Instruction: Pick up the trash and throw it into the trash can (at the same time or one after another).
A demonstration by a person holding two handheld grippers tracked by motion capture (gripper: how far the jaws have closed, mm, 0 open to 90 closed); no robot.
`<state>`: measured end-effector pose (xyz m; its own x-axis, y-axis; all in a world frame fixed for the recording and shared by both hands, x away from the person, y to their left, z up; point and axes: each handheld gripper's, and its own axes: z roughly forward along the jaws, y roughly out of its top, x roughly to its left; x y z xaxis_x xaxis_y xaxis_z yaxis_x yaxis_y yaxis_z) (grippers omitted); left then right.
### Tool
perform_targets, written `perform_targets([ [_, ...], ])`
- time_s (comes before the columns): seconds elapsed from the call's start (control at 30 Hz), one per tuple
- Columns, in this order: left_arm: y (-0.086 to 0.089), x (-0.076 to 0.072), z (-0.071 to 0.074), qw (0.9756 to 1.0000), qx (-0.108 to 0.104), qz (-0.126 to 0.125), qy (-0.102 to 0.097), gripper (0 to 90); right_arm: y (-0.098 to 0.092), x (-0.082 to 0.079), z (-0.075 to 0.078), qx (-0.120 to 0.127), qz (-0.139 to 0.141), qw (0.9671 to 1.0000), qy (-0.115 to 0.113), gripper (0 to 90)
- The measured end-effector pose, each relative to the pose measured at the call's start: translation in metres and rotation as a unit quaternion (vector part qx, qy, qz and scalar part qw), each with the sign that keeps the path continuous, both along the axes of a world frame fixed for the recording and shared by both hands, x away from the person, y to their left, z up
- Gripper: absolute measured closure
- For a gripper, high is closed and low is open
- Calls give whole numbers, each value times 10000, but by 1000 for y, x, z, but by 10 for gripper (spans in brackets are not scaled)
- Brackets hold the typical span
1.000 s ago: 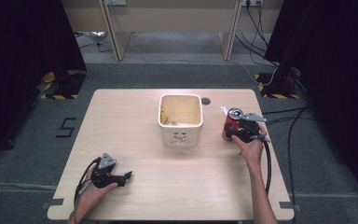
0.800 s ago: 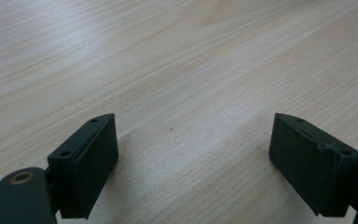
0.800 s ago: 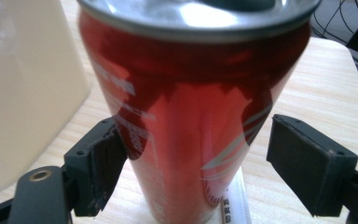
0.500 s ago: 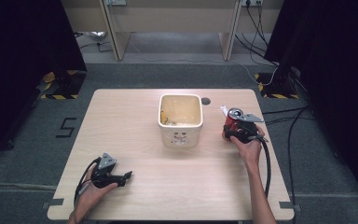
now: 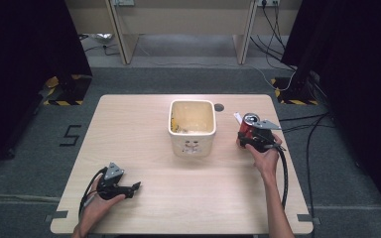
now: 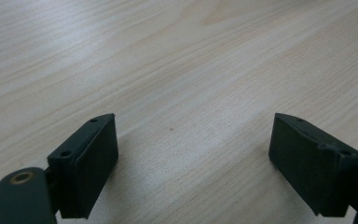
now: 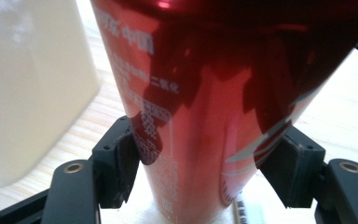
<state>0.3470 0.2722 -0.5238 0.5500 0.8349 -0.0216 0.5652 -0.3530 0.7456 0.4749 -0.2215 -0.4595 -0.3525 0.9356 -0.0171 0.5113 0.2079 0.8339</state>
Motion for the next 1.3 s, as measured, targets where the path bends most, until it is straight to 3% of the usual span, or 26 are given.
perform_targets([
  [0.2, 0, 0, 0, 10000, -2, 1, 0, 148, 1, -6, 10, 166, 57, 9998, 26, 338],
  [0.33, 0, 0, 0, 10000, -3, 1, 0, 149, 3, -9, 16, 100, 112, 9999, 24, 338],
  [0.5, 0, 0, 0, 10000, -4, 1, 1, 149, 11, -18, 34, 48, 238, 9997, -104, 338],
  [0.67, 0, 0, 0, 10000, -5, 3, 1, 148, 12, -24, 41, 46, 324, 9994, -126, 339],
  [0.8, 0, 0, 0, 10000, -5, 4, 1, 148, 11, -26, 45, 76, 336, 9993, -142, 339],
  [1.3, 0, 0, 0, 10000, -7, 4, 2, 149, 21, -29, 82, 228, 482, 9976, -449, 339],
])
